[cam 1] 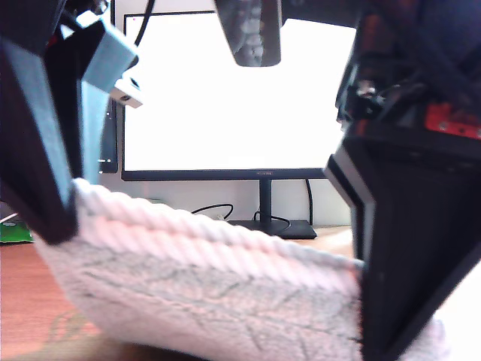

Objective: Fold the tea towel to a neat square and place it to the right

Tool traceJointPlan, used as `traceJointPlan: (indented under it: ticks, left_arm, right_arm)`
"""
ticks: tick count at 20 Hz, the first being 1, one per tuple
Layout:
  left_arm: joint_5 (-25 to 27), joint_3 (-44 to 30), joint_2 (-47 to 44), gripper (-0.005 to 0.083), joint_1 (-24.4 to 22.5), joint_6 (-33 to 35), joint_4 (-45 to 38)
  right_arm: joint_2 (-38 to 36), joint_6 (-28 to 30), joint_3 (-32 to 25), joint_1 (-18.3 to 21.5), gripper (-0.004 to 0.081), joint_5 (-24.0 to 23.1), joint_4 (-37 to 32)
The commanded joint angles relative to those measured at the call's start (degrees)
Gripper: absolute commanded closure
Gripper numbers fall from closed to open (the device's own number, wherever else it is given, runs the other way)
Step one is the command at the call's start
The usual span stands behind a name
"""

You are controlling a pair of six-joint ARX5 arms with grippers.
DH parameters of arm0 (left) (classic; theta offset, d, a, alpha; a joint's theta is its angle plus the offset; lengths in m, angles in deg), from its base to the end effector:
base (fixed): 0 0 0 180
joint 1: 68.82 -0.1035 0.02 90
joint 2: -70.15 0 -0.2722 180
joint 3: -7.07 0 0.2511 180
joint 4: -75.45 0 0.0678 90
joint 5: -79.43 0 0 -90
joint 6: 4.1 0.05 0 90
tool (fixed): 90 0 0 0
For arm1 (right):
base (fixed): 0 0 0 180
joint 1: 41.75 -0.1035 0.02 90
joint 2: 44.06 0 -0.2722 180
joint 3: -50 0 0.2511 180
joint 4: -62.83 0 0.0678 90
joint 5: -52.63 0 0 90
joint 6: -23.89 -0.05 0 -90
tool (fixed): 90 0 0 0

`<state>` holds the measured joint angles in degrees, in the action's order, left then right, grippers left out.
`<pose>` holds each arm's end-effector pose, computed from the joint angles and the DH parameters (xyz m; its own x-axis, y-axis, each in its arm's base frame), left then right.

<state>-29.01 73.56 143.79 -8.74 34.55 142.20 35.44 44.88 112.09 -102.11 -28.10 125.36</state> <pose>0.0982 -0.2024 0.2227 -0.1429 -0.3858 -0.9114 0.9756 -0.2099 -0.0641 0.1070 0.2043 0.1807 -0.0547 0.2295 -0.9718 -0.9883 0.1263 0.0855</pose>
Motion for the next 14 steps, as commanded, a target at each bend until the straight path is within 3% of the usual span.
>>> traceJointPlan:
  ticks: [1,5,11,14]
  left_arm:
    - [1.8,-1.1,0.6,0.0797,-2.0,-0.5,2.8]
    - [2.7,-1.1,0.6,0.0797,-8.1,-1.1,1.0]
    - [4.3,-1.1,0.7,0.0797,-15.5,-0.7,-6.0]
    - [5.5,-1.1,1.0,0.0797,-17.5,0.7,-9.2]
  right_arm:
    - [0.4,-0.2,-0.4,2.5,0.0781,-2.2,3.2]
    - [0.4,-0.4,3.2,6.4,0.0781,-2.2,1.8]
    - [0.6,-0.7,5.5,12.6,0.0781,-2.5,-6.9]
    - [1.8,-0.7,5.9,13.8,0.0781,-4.0,-11.2]
